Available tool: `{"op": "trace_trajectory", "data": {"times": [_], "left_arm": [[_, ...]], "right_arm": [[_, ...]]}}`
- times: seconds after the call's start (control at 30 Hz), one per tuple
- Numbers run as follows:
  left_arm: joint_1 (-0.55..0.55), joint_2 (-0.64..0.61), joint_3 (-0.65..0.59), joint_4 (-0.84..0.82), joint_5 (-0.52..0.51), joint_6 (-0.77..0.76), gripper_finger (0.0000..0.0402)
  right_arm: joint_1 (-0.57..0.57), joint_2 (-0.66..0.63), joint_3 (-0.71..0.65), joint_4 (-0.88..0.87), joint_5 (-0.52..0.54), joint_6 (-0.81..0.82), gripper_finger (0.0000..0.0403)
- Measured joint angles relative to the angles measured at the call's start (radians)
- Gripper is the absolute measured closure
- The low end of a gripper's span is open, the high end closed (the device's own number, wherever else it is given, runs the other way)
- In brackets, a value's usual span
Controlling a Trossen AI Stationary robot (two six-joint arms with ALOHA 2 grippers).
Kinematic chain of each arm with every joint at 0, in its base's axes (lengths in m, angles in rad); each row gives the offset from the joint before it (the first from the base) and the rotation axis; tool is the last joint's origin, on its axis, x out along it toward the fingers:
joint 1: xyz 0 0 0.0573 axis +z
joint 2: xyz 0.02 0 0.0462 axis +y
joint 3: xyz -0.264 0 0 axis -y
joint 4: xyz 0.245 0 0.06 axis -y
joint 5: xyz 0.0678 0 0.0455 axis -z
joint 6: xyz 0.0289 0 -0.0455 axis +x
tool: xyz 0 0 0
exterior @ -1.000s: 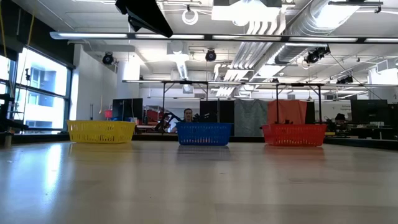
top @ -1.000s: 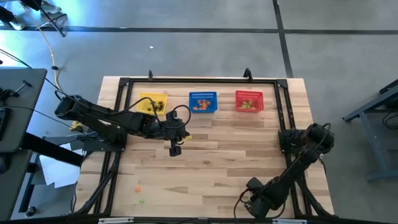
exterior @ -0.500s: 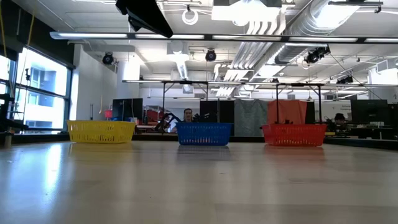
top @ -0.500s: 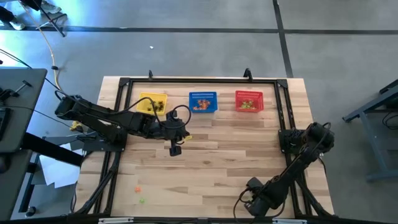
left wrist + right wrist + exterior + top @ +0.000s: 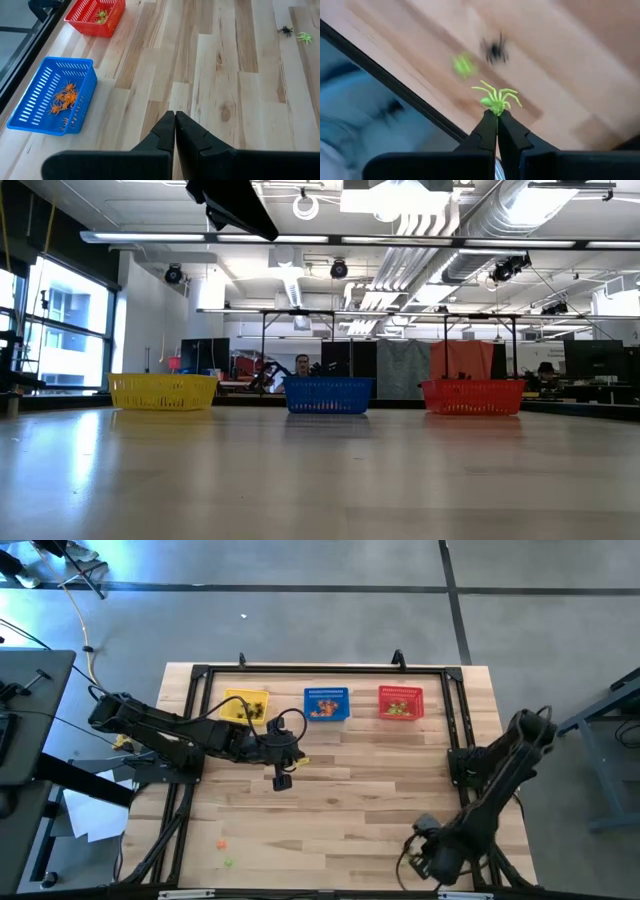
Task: Sort Halloween decoration
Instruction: Put the green spider toy into the red basket
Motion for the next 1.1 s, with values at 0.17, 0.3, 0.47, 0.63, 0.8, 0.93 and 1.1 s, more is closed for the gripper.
{"op": "trace_trajectory", "data": {"times": [0.17,0.3,0.47,0.63,0.8,0.93,1.1], "left_arm": [[0.0,0.0,0.0,0.0,0.0,0.0,0.0401],[0.0,0.0,0.0,0.0,0.0,0.0,0.0401],[0.0,0.0,0.0,0.0,-0.002,0.0,0.0402],[0.0,0.0,0.0,0.0,-0.013,0.001,0.0401],[0.0,0.0,0.0,0.0,-0.013,0.002,0.0402],[0.0,0.0,0.0,0.0,-0.013,0.009,0.0402],[0.0,0.0,0.0,0.0,-0.013,0.013,0.0402]], "right_arm": [[0.004,-0.142,0.001,-0.074,0.259,0.011,0.0402],[-0.027,-0.211,0.002,-0.142,0.449,-0.05,0.0403],[-0.17,-0.234,0.002,-0.352,0.489,-0.17,0.0403],[-0.416,-0.234,0.0,-0.561,0.554,-0.389,0.0403],[-0.738,-0.234,0.0,-0.579,0.623,-0.742,0.0403],[-0.994,-0.234,0.0,-0.479,0.644,-1.02,0.0403],[-1.241,-0.234,0.0,-0.305,0.602,-1.295,0.0403]]}}
